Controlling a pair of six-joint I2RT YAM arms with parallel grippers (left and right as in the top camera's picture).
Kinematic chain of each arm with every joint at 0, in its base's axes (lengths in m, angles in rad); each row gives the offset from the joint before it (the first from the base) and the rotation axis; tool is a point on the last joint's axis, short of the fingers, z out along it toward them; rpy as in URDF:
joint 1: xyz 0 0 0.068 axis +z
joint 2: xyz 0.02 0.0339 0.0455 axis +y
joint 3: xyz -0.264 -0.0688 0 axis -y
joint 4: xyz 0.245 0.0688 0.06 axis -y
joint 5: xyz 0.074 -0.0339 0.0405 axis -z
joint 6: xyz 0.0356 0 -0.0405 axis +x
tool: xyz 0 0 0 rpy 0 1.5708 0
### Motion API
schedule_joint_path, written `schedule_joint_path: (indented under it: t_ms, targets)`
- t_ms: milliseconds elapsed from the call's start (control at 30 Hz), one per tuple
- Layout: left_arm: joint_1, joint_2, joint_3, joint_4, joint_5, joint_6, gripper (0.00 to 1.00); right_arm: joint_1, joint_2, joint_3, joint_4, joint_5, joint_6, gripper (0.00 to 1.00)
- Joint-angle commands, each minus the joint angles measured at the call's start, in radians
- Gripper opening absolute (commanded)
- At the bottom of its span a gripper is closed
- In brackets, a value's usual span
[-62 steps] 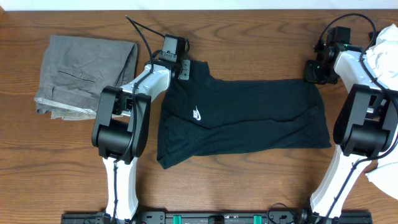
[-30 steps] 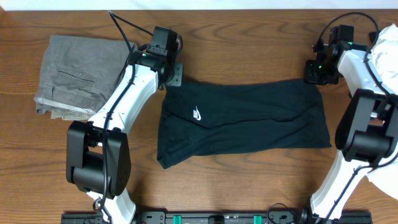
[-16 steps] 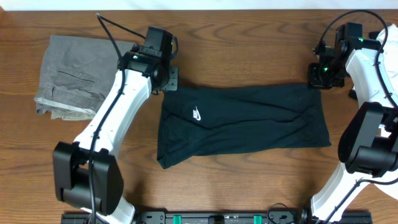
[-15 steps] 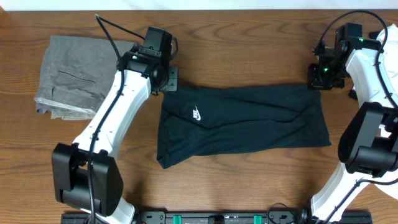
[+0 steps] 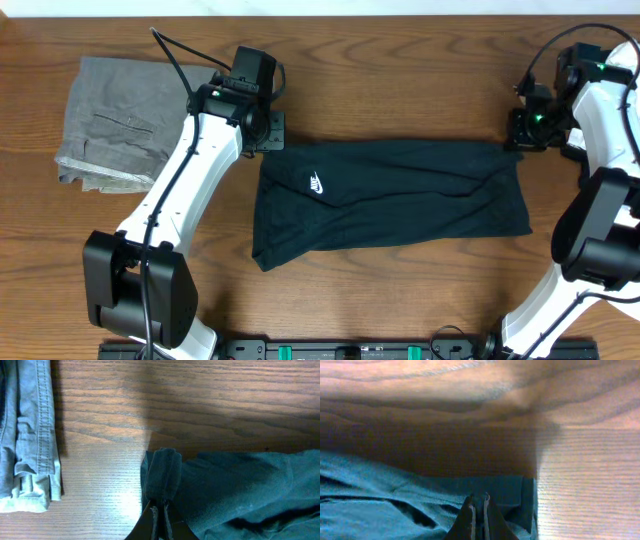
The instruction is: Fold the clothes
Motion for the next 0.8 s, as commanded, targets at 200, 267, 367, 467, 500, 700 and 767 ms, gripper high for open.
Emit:
schedule_joint_path:
  t_ms: [200,267,367,467,500,700,767]
  targets:
    - [-0.027,-0.007,-0.011,0.003,-0.004,-0.006,0.06,-0.094,-0.113,-0.001,-0.018,-0.164,-0.033,0.01]
    - [-0.036,-0.007,-0.011,0.003,-0.005,-0.006,0.06,-0.102,-0.123,-0.001,-0.034,-0.164,-0.026,0.01]
    - [-0.044,-0.007,-0.011,-0.008,-0.009,-0.006,0.06,-0.103,-0.126,-0.001,-0.061,-0.162,-0.024,0.01]
    - [-0.043,-0.007,-0.011,-0.046,-0.009,-0.016,0.06,-0.102,-0.126,-0.002,-0.100,-0.150,-0.023,0.01]
    - [-0.043,-0.007,-0.011,-0.060,-0.009,-0.021,0.06,-0.102,-0.126,-0.002,-0.111,-0.146,-0.010,0.01]
    - [-0.043,-0.007,-0.011,-0.117,-0.009,-0.043,0.06,-0.102,-0.126,-0.008,-0.157,-0.021,0.110,0.01]
    - [-0.044,-0.007,-0.011,-0.140,-0.008,-0.075,0.06,-0.102,-0.126,-0.021,-0.163,-0.001,0.128,0.01]
